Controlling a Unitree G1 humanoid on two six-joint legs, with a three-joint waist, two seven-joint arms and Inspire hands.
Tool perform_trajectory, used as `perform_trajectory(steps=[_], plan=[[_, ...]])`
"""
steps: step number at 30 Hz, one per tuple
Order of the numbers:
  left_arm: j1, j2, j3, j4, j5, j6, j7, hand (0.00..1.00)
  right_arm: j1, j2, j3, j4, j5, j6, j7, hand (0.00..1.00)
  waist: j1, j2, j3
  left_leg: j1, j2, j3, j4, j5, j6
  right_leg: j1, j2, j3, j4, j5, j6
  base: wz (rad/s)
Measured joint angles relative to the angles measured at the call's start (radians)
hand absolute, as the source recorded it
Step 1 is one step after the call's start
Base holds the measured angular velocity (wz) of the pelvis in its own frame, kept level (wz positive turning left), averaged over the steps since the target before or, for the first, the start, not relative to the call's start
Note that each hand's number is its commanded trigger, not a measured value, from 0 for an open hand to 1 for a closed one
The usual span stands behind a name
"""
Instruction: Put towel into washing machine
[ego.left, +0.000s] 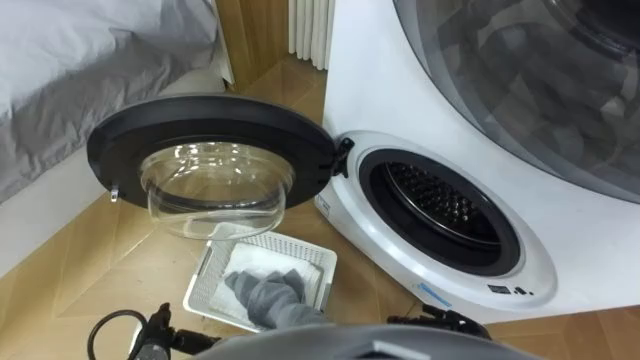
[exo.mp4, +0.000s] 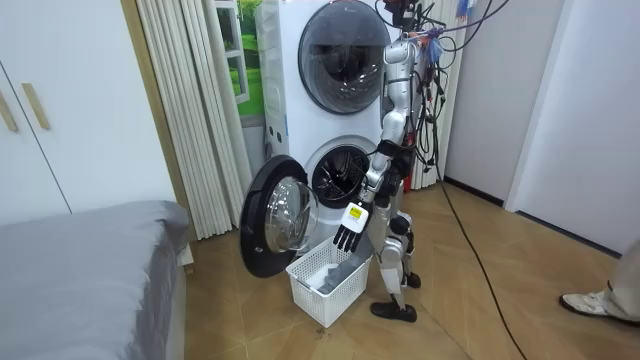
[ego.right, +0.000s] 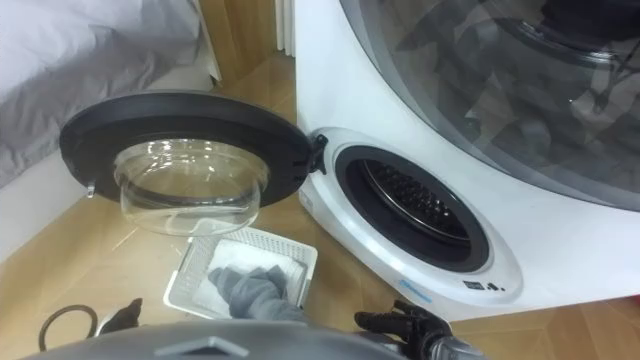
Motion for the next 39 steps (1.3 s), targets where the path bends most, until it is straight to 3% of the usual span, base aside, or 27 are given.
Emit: perform_trajectory(steps=[20,23,28,33,39], plan=[[-0.007,0.001,0.001,-0.002,0.023,0.011,-0.004,0.00,-0.002,0.000,-0.024,-0.001,0.014,0.009,0.011,0.00,-0.002,0.002,-0.0012,-0.027,0.000,-0.012,0.011,0.000,0.000,-0.018,-0.001,-0.013,0.000,0.000,0.000,0.01],[-0.024,0.001,-0.001,-0.002,0.082,0.005,0.000,0.00,-0.008,0.000,-0.013,0.000,0.008,-0.001,0.011,0.00,-0.001,0.002,-0.0009,-0.045,0.000,-0.015,0.020,0.000,0.000,-0.027,-0.002,-0.022,0.000,0.000,0.000,0.09],[-0.084,0.002,-0.031,0.005,0.174,-0.014,0.003,0.00,-0.028,-0.001,0.011,0.000,-0.022,-0.025,0.034,0.00,-0.002,0.001,0.0004,-0.117,0.001,-0.027,0.052,0.001,0.001,-0.089,-0.006,-0.029,0.021,0.002,-0.003,0.05],[-0.170,0.000,-0.100,0.027,0.250,-0.026,0.001,0.00,-0.099,-0.010,0.048,0.000,-0.126,-0.038,0.043,0.00,-0.004,0.012,0.0154,-0.201,-0.001,-0.028,0.086,0.006,0.008,-0.185,-0.016,-0.027,0.068,0.002,-0.004,0.01],[-0.299,-0.017,-0.193,0.097,0.325,-0.074,0.001,0.00,-0.193,-0.010,0.100,0.014,-0.165,-0.056,0.041,0.00,-0.007,0.007,0.0233,-0.328,0.001,-0.029,0.126,0.016,0.013,-0.311,-0.022,-0.026,0.108,0.008,-0.013,0.00]])
